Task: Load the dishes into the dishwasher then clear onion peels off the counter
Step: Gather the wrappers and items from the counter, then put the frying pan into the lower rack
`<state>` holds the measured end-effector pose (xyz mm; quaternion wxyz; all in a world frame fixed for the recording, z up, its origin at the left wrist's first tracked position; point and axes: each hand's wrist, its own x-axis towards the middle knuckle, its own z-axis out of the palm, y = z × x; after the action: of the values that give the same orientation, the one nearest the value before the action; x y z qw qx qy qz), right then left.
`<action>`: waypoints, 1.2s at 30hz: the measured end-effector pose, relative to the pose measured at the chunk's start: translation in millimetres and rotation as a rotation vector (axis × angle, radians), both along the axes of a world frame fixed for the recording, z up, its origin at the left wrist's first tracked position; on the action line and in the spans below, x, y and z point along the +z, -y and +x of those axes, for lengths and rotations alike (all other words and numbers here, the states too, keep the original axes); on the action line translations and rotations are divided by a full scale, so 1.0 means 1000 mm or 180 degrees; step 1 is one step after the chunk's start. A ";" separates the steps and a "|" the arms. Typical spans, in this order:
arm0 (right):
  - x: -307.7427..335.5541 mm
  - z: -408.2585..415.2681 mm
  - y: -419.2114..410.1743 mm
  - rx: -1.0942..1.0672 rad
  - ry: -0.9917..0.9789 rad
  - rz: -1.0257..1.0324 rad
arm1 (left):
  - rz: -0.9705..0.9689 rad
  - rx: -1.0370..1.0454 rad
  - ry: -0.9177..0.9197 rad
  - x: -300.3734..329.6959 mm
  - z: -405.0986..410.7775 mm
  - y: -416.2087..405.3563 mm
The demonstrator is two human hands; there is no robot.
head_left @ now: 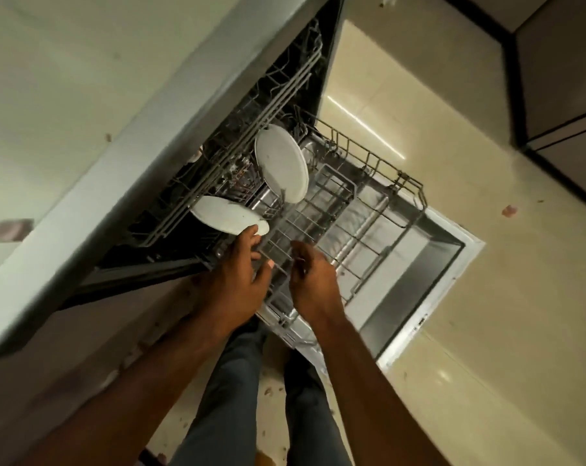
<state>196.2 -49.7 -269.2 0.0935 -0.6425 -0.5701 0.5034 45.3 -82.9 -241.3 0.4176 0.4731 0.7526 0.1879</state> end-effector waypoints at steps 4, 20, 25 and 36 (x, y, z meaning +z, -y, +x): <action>0.083 0.013 0.022 0.0091 -0.0101 0.0349 | -0.0140 -0.0122 0.0117 0.062 0.027 0.027; 0.264 -0.010 0.063 0.1204 -0.0514 0.1436 | 0.0467 0.0197 -0.0908 0.256 0.002 0.116; 0.296 -0.051 0.067 0.1676 -0.0536 0.1681 | 0.0608 0.0542 -0.0992 0.286 -0.026 0.147; 0.342 -0.208 0.143 0.2205 -0.1042 0.2035 | 0.0884 0.1369 -0.1101 0.322 -0.150 0.261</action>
<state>-12.2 -192.3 72.6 0.2014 -0.2671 -0.8537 0.3992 -104.3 -343.6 80.9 0.1654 0.3805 0.8625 0.2898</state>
